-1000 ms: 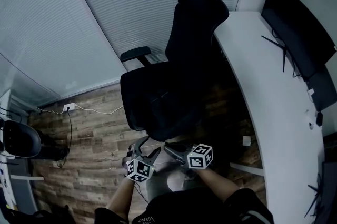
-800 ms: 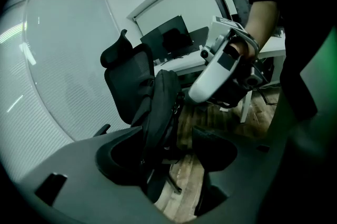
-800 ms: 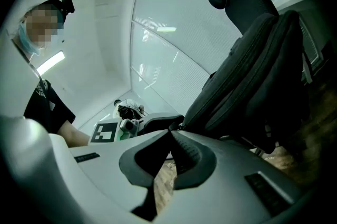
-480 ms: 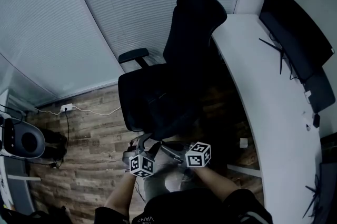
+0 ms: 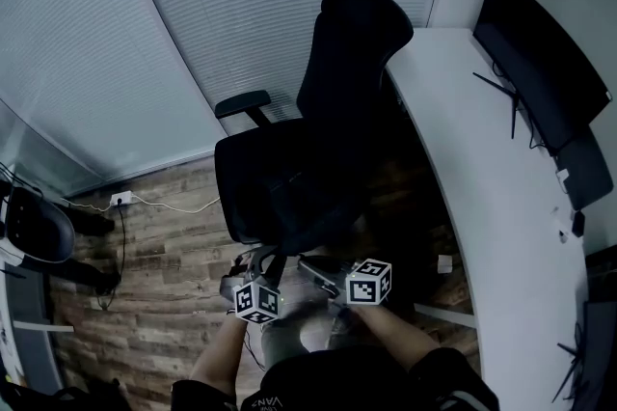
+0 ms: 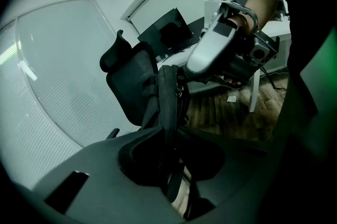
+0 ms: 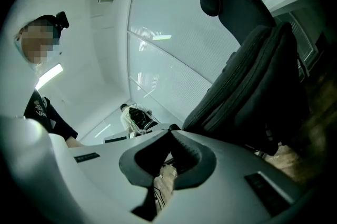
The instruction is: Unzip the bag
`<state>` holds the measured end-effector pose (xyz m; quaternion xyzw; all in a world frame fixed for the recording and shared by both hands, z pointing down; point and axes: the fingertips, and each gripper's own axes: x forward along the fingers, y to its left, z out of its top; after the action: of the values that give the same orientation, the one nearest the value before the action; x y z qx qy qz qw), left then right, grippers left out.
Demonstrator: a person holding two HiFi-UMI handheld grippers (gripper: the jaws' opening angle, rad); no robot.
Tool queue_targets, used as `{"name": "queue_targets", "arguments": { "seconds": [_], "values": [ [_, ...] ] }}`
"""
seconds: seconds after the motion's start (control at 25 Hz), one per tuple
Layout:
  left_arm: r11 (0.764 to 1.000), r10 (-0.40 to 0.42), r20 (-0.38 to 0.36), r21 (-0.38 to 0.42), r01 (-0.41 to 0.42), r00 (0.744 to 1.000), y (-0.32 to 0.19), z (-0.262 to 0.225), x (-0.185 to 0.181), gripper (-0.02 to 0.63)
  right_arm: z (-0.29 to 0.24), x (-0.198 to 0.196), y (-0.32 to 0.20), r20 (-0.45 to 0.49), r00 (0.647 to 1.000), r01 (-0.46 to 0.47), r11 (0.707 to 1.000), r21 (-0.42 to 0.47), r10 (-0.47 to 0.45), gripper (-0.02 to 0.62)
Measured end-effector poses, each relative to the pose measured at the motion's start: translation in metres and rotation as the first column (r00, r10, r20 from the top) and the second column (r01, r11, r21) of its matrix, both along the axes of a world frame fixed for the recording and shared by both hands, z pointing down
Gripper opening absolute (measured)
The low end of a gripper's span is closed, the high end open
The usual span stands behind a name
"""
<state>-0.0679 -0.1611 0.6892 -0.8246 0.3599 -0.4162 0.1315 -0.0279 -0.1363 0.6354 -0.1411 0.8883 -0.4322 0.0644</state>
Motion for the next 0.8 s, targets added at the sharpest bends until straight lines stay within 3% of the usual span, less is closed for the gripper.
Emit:
{"name": "queue_targets", "arguments": {
  "seconds": [0.56,0.8],
  "values": [
    [0.999,-0.032,-0.022,-0.032,0.031,0.999,-0.004,-0.001,0.001,0.083,-0.01,0.04,-0.028,0.08,0.989,-0.117,0.99,-0.079,0.123,0.046],
    [0.998,-0.053,-0.032,-0.047,0.052,0.998,-0.004,0.001,0.002,0.083,-0.01,0.053,-0.04,0.146,0.972,-0.162,0.973,-0.162,0.186,0.046]
  ]
}}
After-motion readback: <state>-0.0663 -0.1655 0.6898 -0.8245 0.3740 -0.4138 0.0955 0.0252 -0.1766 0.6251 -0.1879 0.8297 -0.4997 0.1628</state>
